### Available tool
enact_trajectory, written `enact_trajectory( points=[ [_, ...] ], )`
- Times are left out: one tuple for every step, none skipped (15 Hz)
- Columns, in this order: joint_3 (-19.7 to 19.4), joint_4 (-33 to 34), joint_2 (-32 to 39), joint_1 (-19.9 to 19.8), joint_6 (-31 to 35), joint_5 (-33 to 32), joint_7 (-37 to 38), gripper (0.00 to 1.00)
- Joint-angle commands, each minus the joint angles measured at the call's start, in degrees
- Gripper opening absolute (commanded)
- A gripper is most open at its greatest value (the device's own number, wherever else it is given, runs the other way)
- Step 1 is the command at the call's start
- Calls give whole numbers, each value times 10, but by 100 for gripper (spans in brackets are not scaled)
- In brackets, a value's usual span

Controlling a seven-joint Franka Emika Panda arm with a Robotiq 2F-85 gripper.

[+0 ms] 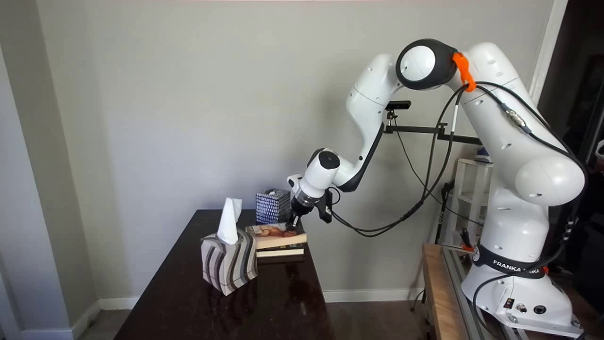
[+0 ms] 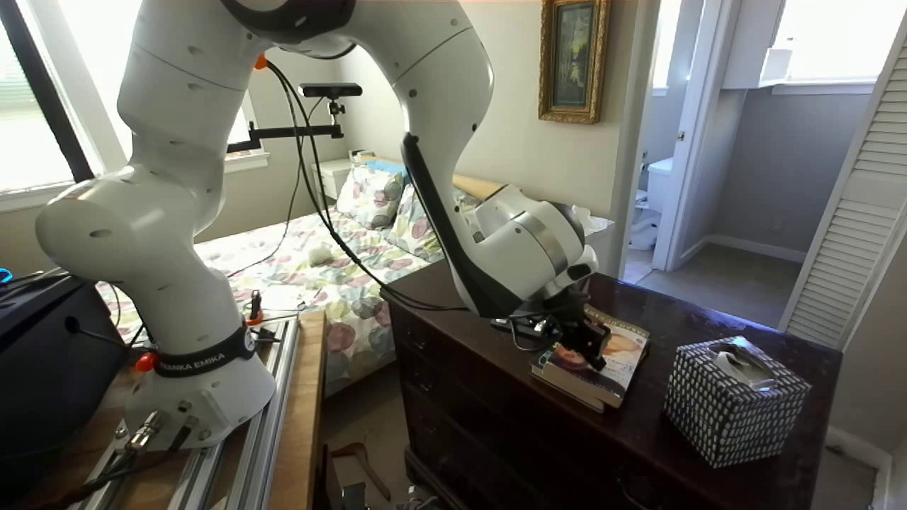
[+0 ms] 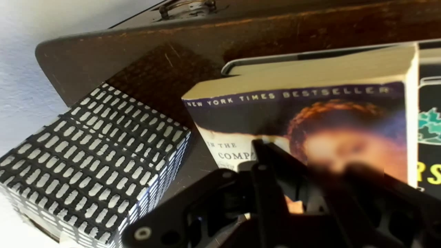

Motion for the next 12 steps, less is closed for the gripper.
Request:
enact_trajectory(
  points=[
    [5, -1, 22, -3, 29, 8, -10, 1],
    [5, -4, 20, -3, 31, 10, -11, 1],
    [4, -6, 18, -1, 33, 12, -12, 1],
    [3, -8, 16, -1, 36, 14, -13, 1],
    [3, -8, 14, 0, 38, 13, -13, 1],
    [3, -9, 12, 0, 41, 13, -12, 1],
    [3, -9, 10, 1, 39, 10, -10, 1],
    [1, -9, 9, 2, 36, 9, -10, 1],
    [-1, -8, 6, 2, 27, 6, -8, 1],
    [-3, -9, 3, 3, 21, 4, -7, 1],
    [-5, -8, 2, 2, 19, 2, -8, 1],
    [-7, -7, 2, 1, 16, 1, -7, 1]
  ],
)
